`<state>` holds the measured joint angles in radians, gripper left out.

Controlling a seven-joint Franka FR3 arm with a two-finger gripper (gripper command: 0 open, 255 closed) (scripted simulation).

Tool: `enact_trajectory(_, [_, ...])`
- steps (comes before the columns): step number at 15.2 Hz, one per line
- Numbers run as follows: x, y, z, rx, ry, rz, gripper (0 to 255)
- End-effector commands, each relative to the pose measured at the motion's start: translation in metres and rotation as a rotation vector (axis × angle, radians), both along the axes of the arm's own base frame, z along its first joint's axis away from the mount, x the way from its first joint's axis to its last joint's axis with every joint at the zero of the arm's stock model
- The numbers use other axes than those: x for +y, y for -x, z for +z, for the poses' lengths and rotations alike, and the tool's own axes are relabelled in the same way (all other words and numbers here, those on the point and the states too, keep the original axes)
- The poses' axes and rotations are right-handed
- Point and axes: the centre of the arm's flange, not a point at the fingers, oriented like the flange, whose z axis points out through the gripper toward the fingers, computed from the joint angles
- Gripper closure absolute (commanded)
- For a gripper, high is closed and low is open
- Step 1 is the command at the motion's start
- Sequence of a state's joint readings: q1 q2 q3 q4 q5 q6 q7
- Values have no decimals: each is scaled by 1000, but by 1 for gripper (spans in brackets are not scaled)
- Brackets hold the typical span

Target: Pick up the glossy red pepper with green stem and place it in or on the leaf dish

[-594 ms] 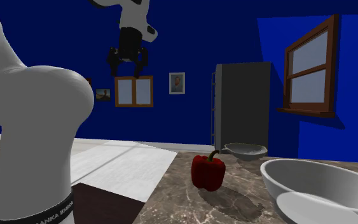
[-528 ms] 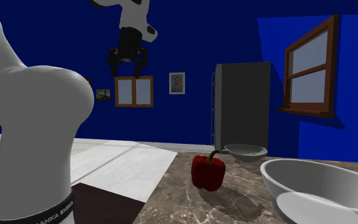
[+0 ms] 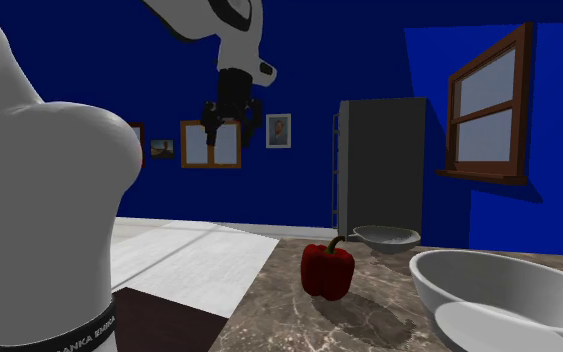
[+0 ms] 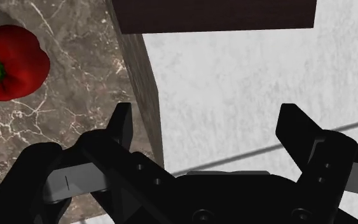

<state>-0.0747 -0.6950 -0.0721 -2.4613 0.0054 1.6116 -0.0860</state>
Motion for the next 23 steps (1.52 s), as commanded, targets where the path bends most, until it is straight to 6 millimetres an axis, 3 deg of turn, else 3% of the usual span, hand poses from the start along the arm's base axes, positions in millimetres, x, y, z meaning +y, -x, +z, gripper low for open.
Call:
enact_trajectory(1, [-25,-5,-11,-2,13,-48,0])
enact_trajectory(10, [-121,-9,-74,-4,67,-264,0])
enact_trajectory(19, [-219,8,-132,-6,120,-479,0])
enact_trajectory(23, [-223,12,-151,-7,122,-489,0])
